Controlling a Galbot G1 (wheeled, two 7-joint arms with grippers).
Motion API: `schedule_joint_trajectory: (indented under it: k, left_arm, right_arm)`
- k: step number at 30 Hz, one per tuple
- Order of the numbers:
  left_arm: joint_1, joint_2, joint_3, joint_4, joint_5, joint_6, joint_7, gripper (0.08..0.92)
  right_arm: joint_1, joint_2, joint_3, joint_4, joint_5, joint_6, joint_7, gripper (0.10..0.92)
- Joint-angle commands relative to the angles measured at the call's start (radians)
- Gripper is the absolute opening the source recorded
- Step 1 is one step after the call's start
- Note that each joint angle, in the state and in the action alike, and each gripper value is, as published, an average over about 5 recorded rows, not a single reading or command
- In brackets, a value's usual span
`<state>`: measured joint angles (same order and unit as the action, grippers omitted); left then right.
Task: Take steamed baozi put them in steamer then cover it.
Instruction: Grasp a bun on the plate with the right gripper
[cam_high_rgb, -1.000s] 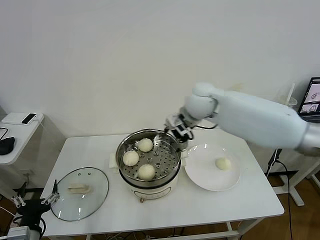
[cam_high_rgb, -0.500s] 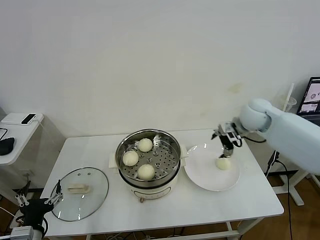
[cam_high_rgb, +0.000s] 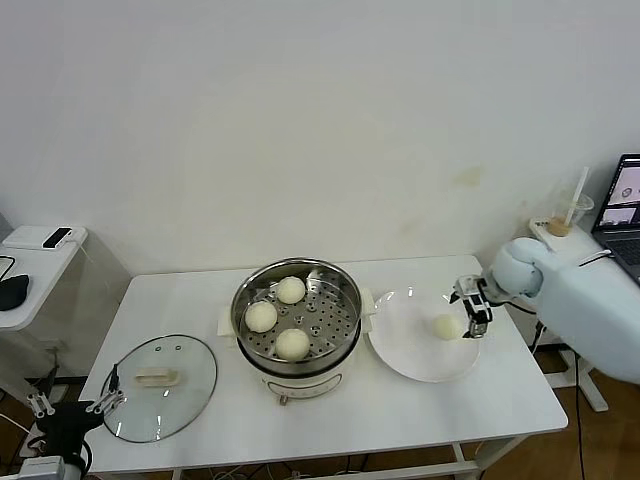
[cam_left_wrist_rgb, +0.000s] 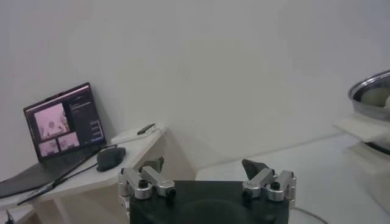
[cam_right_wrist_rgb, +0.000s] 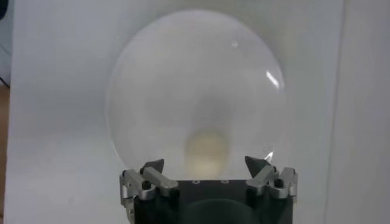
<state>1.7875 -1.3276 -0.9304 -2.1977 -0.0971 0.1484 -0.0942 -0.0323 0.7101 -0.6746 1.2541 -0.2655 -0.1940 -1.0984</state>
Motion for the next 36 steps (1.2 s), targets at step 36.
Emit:
schedule_joint_trajectory:
  k: [36]
  left_arm:
    - [0.001,-0.004,-0.011,0.011,-0.002,-0.002,0.000,0.823]
  right_arm:
    - [-0.069,0.237,0.094,-0.344,-0.121,0.013,0.025,0.697]
